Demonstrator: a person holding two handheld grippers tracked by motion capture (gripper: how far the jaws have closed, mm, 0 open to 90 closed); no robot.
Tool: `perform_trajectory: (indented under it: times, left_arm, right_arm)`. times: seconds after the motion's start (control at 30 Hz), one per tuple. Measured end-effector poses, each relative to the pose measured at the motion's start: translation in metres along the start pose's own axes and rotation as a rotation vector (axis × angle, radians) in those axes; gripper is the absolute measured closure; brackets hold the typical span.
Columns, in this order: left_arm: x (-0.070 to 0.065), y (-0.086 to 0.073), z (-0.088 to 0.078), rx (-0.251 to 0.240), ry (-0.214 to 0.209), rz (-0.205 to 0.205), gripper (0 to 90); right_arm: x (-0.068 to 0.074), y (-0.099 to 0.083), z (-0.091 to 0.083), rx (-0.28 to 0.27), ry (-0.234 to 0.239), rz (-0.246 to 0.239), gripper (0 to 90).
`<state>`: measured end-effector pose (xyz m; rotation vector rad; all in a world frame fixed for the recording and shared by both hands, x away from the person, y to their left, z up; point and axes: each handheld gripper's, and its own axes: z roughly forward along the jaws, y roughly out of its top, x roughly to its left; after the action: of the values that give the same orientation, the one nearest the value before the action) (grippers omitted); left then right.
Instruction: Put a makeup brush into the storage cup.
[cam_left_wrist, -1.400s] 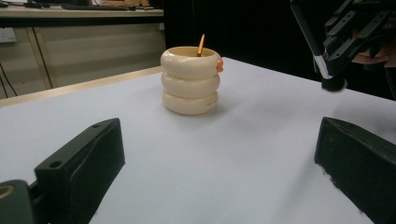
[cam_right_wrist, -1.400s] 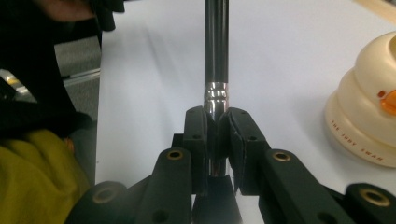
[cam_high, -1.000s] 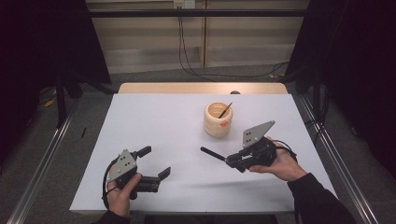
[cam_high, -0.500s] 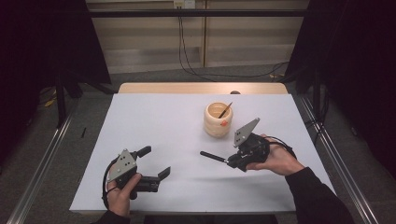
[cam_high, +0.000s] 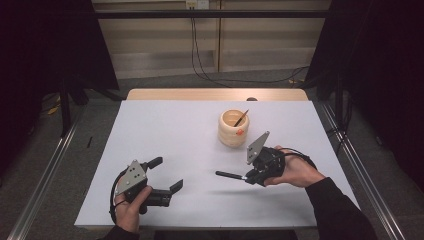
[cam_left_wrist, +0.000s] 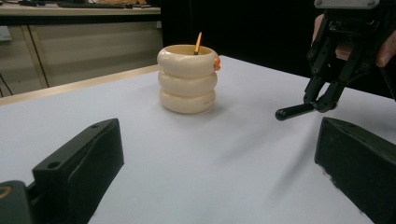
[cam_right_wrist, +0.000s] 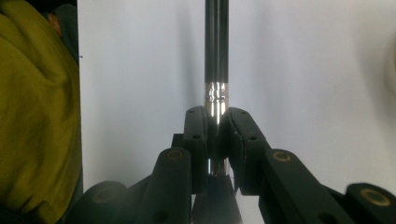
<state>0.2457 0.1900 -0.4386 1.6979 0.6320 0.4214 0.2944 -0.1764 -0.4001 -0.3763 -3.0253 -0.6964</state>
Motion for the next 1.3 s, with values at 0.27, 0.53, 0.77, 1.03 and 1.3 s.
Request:
perform_trajectory:
  times: [0.27, 0.53, 0.77, 1.03, 1.3]
  left_arm:
    - [0.002, 0.002, -0.001, 0.016, -0.004, 0.018, 1.2]
    - [-0.005, 0.011, 0.002, -0.003, -0.027, 0.007, 1.6]
    - [-0.006, 0.019, 0.007, 0.001, -0.070, 0.012, 1.7]
    - [-0.010, 0.022, 0.019, 0.026, -0.094, 0.020, 1.8]
    - [-0.013, 0.034, 0.029, 0.021, -0.147, 0.036, 2.3]
  right_arm:
    - [0.001, 0.001, 0.002, -0.002, 0.014, -0.017, 78.4]
    - [0.000, 0.002, 0.002, -0.023, 0.005, -0.026, 78.4]
    - [0.001, 0.002, 0.002, -0.021, 0.011, -0.025, 78.4]
    - [0.000, 0.003, 0.003, -0.020, 0.009, -0.023, 78.4]
    - [0.000, 0.004, 0.004, -0.026, 0.003, -0.036, 78.4]
